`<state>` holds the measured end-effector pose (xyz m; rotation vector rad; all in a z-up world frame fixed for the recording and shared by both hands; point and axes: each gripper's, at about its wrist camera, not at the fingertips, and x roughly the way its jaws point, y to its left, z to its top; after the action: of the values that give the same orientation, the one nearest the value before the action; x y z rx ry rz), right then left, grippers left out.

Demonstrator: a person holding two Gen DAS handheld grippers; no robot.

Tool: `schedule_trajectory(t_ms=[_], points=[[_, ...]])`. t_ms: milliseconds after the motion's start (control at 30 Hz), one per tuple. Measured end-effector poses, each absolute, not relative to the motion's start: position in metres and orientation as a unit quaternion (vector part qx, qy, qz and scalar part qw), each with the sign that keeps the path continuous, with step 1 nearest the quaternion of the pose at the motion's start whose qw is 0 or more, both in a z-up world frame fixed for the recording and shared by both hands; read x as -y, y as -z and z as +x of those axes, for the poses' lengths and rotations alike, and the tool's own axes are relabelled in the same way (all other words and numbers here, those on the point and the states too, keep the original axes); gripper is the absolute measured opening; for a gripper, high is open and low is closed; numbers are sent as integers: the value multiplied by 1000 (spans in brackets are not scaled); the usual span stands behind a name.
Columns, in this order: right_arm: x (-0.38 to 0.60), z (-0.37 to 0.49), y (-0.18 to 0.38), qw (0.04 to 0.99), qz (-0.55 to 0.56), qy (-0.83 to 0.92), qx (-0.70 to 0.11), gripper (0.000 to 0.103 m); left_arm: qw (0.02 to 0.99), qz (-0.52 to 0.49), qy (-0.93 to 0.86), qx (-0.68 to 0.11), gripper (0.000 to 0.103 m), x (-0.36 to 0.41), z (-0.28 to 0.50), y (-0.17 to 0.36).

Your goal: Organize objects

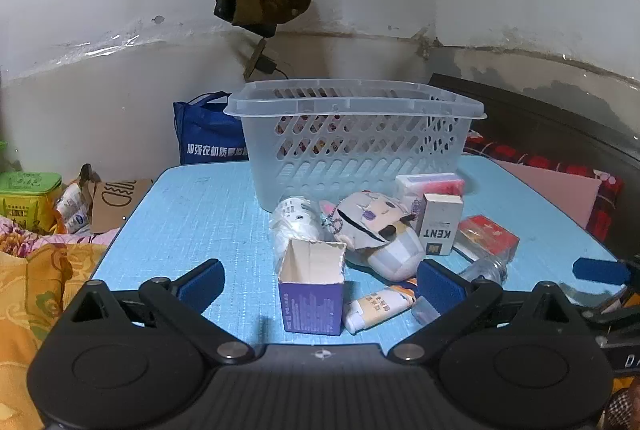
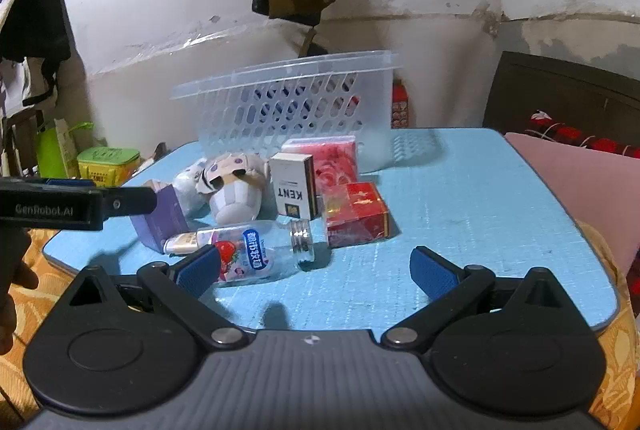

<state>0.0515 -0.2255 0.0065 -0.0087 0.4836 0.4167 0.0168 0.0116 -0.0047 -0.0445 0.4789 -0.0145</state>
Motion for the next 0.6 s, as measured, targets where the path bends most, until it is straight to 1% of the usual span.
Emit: schedule_trajectory(t_ms=[267,600], points=[[231,54,-8,945,18,-221,-241,103,972,-24,12,-234,103,-12,18,1],[232,56,-9,948,16,-210,-239,103,971,-26,14,-235,103,-13,20,1]])
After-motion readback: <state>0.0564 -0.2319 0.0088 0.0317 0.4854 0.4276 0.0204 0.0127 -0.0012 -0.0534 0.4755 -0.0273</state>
